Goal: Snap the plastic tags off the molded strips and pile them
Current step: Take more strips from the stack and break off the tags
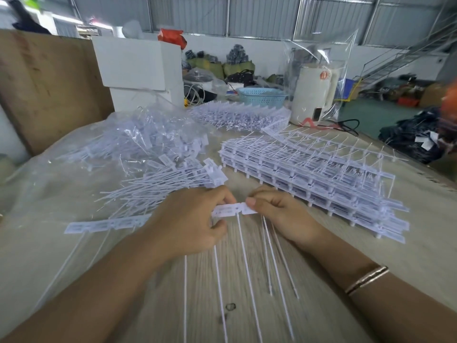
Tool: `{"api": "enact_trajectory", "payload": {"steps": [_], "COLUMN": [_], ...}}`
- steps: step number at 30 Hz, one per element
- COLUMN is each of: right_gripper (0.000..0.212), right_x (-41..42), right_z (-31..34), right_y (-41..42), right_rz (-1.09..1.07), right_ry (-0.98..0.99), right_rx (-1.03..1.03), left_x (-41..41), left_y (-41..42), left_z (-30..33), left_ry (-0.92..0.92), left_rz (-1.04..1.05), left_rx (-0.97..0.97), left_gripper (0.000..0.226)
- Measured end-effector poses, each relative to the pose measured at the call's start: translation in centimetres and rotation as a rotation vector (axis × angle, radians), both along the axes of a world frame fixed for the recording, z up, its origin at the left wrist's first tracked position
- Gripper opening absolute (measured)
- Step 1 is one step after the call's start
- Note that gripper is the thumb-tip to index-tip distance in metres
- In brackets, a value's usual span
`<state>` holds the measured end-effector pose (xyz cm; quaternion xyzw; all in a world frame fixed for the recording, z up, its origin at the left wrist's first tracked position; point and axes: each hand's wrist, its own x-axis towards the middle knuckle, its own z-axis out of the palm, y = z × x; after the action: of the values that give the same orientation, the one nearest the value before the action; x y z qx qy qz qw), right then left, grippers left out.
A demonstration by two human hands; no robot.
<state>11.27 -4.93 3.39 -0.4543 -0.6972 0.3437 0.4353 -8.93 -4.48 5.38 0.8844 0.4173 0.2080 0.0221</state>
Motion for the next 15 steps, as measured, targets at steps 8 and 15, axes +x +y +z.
{"api": "enact_trajectory", "payload": {"steps": [8,15], "right_gripper": [0.004,0.013], "right_x": [-0.25,-0.08], "right_z": [0.36,0.22], "right_y": [-0.34,0.10], "right_rz": [0.058,-0.029], "right_ry": [-0.079,-0.169], "right_rx": [0.147,0.319], "left_x": [0.33,0.48], "left_y": [0.53,0.87], "left_z": [-0.42,-0.91], "left_ry": [0.021,-0.164], "left_rz": [0.024,-0.014], "left_rx": [0.069,-0.053], "left_gripper": [0.016,0.008]}}
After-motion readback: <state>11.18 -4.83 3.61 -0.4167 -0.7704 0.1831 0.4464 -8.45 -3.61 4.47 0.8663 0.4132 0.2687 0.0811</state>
